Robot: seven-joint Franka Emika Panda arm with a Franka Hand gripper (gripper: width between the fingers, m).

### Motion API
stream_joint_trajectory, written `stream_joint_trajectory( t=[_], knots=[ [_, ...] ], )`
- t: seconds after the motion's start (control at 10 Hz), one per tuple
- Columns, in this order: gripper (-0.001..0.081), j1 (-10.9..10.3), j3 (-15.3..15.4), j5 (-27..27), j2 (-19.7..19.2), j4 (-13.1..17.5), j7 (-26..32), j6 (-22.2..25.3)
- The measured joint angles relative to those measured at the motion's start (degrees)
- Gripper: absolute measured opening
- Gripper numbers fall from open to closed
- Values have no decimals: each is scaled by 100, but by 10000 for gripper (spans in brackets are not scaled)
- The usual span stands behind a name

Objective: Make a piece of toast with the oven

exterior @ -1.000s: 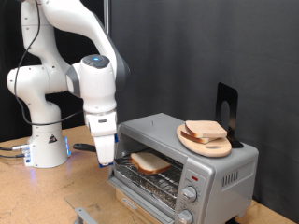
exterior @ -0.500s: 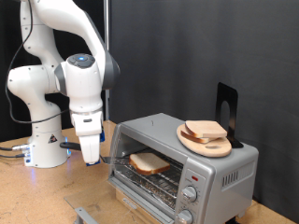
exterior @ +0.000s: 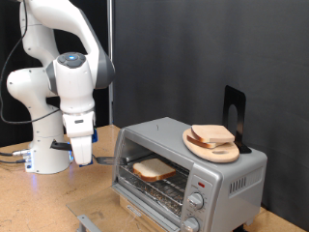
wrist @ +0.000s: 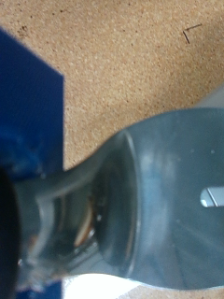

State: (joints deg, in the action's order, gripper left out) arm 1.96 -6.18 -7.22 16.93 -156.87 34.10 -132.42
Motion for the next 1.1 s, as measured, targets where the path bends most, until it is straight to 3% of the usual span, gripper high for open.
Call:
stream_joint_trajectory(
  t=[0.2,0.5,1.1],
  knots=[
    [392,0,-139,-411,313,-214,276,-146],
    [392,2,-216,-522,301,-177,335,-22],
    [392,8,-954,-1369,753,355,860,1038]
  ],
)
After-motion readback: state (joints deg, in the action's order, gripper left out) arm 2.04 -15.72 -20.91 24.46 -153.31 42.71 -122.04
